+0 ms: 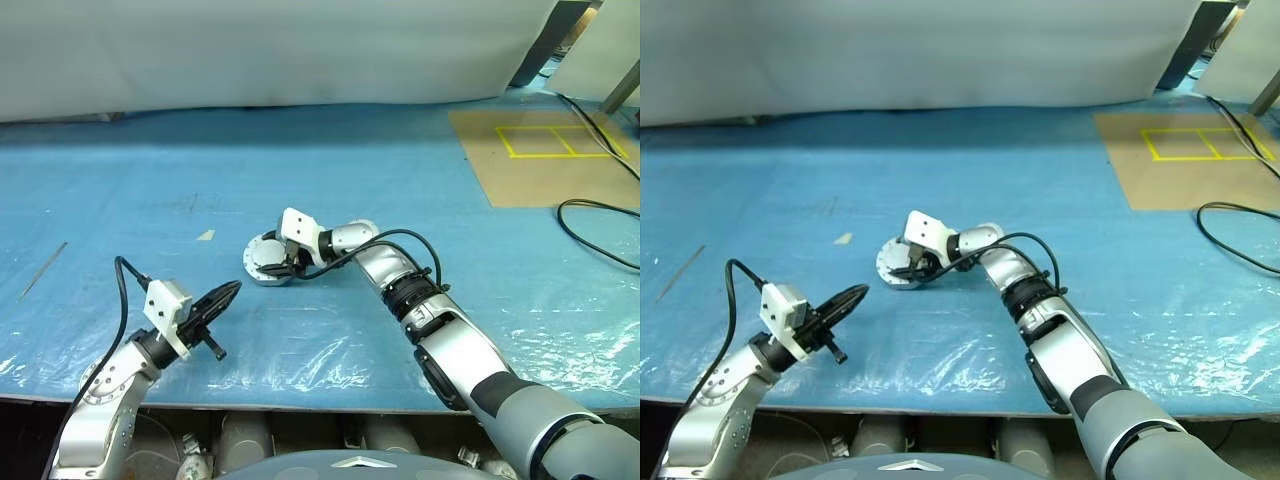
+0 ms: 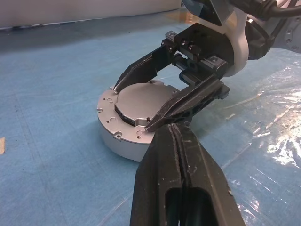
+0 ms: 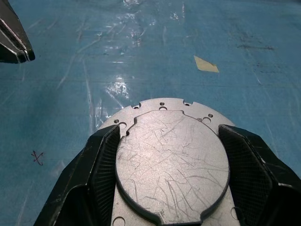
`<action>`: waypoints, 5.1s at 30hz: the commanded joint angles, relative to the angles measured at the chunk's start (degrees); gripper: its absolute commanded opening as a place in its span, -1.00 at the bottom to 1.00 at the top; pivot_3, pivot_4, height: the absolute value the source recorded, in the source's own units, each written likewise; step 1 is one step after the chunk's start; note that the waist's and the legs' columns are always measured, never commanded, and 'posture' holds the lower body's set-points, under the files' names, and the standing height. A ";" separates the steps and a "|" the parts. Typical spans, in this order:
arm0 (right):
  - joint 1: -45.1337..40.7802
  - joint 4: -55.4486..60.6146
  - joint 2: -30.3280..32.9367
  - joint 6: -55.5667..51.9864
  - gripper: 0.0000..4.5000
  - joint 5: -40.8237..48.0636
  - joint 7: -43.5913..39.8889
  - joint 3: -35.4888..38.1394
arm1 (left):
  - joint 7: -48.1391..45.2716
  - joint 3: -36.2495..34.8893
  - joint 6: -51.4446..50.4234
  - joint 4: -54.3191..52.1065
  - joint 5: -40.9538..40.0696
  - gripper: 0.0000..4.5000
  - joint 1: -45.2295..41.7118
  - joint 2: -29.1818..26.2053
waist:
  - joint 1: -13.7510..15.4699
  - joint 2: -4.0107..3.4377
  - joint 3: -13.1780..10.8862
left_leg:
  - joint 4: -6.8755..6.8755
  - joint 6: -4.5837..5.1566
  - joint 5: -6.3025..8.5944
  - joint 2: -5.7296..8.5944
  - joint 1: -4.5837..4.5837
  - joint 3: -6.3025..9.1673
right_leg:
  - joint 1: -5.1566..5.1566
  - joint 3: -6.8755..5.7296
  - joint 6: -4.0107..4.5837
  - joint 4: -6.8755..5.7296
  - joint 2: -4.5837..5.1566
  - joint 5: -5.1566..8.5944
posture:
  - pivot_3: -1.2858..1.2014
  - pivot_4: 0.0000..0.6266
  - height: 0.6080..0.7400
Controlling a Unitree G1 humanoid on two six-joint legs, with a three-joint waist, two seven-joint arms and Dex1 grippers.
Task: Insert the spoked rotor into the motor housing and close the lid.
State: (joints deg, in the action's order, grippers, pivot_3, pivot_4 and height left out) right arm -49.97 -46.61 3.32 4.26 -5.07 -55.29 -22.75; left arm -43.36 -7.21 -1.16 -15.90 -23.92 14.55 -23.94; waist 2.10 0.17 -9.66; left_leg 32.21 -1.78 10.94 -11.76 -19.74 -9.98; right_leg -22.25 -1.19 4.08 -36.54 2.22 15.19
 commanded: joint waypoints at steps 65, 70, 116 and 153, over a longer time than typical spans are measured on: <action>3.25 17.58 5.50 -15.38 0.97 11.85 -4.31 11.70 | 1.96 14.72 -8.97 14.50 16.93 -1.00 -22.11 -3.50 | 0.39 -0.33 0.22 | -0.60 -0.01 -0.02 0.14 -0.58 -0.01 | -0.17 -0.15 0.18 1.00 0.08 -0.15 | 0.03 -0.52 1.00; 4.55 18.73 4.53 -23.60 0.97 14.42 -0.76 14.58 | 1.14 15.17 -9.46 14.76 17.07 -1.00 -21.57 -3.64 | 0.42 -0.33 0.22 | -0.65 -0.18 -0.12 0.17 -0.59 -0.01 | -0.18 -0.15 0.18 1.04 0.08 -0.15 | 0.03 -0.52 1.00; 2.71 19.63 -11.80 -80.79 0.97 37.79 22.63 39.85 | 0.34 16.38 -10.22 14.37 17.37 -1.00 -20.95 -3.88 | 0.18 -0.35 0.23 | -1.00 -0.29 -0.16 0.18 -0.34 -0.03 | -0.14 -0.12 0.17 1.10 0.02 -0.14 | 0.03 -0.52 1.00; -0.69 15.28 -12.68 -72.41 -0.53 44.42 29.58 52.36 | 10.39 -6.30 -13.70 15.17 0.54 -1.00 -23.82 1.50 | 0.66 -0.30 0.16 | -0.72 -0.53 -0.06 0.10 -1.30 0.04 | -0.89 -0.27 -0.13 0.88 -0.08 -0.34 | 0.03 -0.52 1.00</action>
State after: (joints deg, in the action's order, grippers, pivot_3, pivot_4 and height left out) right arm -46.83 -32.36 -6.63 -70.12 33.60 -25.45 26.17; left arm -33.91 -10.92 -13.48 1.88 -19.82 -8.90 -23.01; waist 2.76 -0.13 -9.50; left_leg 31.54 -2.32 10.88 -11.65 -21.14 -9.94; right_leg -23.19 -1.48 3.94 -35.66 2.15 14.85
